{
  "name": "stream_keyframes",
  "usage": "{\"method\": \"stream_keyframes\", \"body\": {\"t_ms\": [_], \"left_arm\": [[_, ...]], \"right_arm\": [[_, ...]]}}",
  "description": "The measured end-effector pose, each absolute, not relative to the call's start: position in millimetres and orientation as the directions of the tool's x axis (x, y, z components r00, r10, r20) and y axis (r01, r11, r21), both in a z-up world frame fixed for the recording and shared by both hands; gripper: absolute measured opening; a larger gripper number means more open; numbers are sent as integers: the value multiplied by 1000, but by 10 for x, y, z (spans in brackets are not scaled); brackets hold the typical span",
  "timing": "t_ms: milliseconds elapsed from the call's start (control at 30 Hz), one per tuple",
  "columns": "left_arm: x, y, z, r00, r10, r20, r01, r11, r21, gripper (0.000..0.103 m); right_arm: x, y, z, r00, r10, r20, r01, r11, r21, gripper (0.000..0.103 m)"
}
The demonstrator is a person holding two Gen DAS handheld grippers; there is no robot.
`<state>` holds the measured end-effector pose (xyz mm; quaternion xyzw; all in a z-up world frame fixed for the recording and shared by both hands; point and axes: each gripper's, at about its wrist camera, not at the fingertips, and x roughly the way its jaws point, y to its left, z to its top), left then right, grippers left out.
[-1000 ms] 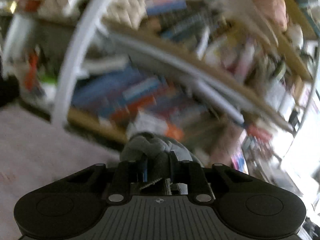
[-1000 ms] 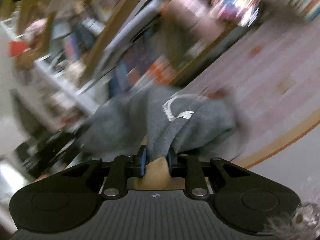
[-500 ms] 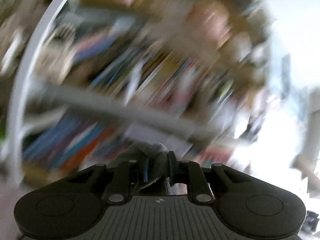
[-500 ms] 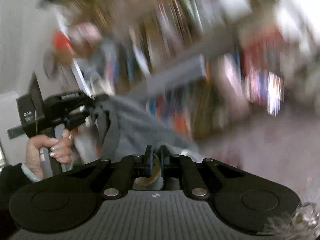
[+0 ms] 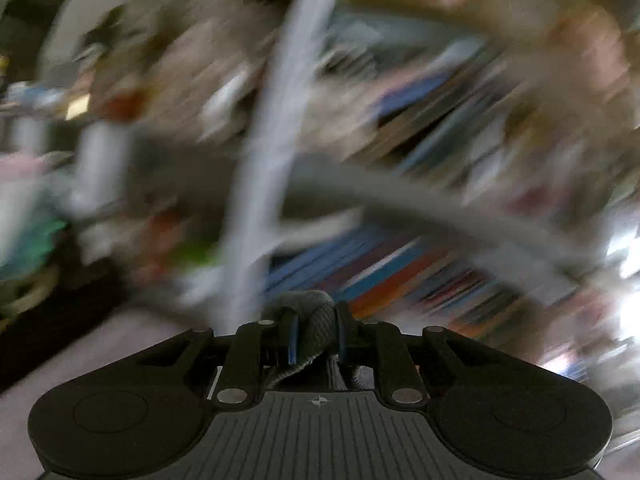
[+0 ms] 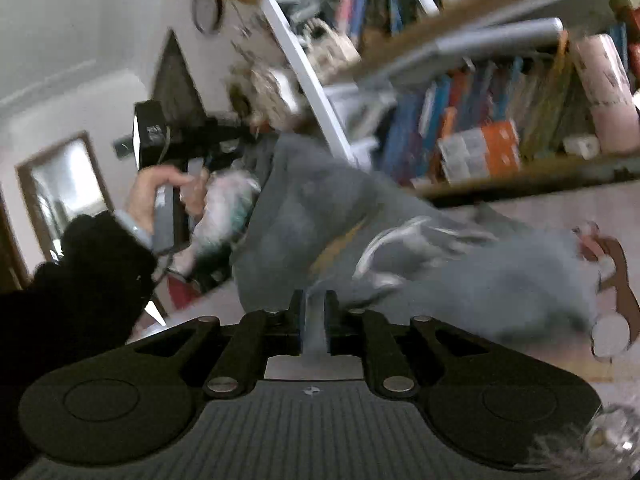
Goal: Fold clothes
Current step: 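Lift the sweatshirt with both tools and shake it open, then lower the sweatshirt onto the mat and open both tools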
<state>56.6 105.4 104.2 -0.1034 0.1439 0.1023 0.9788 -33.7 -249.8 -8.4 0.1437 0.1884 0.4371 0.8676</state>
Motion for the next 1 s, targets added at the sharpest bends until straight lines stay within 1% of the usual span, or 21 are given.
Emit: {"method": "stream_keyframes", "body": {"t_ms": [33,67,100,133,200,233,267,300,333,400,500,633,833,900,1000], "left_arm": [[600,1084,950,925,202,-321,-255,958,-132,17],[636,1115,857,912,234,-337,-278,956,-90,18],[670,1145,765,898,266,-352,-300,953,-47,19],[705,1176,673,882,298,-365,-321,947,-4,23],[687,1180,604,883,308,-356,-325,946,11,30],[661,1176,607,882,310,-356,-326,945,14,43],[631,1168,609,881,324,-346,-336,941,26,67],[601,1159,608,879,343,-331,-350,936,40,76],[571,1149,607,877,361,-316,-363,930,55,82],[446,1087,595,880,368,-300,-363,929,75,82],[255,1015,554,886,332,-324,-333,941,54,82],[-20,926,447,893,261,-366,-282,959,-4,82],[-336,912,266,898,131,-419,-209,967,-144,83],[-381,930,200,891,116,-440,-213,961,-177,82],[-387,950,130,879,103,-466,-214,958,-191,82]], "right_arm": [[-320,-2495,-93,550,808,-211,-698,583,416,23],[-308,-2512,-103,559,801,-213,-688,592,420,36],[-296,-2529,-113,568,795,-216,-679,600,423,41],[-286,-2537,-119,577,786,-219,-668,609,427,41],[-269,-2528,-121,598,767,-231,-640,631,438,46],[-272,-2516,-131,609,757,-239,-625,643,443,47],[-277,-2515,-150,619,745,-250,-609,655,447,47],[-255,-2531,-163,629,733,-259,-593,668,450,48],[-228,-2533,-170,638,722,-267,-580,678,452,49],[-200,-2549,-172,655,703,-277,-555,696,455,51],[-183,-2587,-188,678,675,-291,-523,721,454,56],[-155,-2626,-205,716,627,-306,-475,760,444,58],[-90,-2711,-250,755,571,-321,-405,792,457,60],[-66,-2736,-270,757,564,-329,-387,794,469,61],[-35,-2752,-292,750,566,-342,-376,791,483,61]]}}
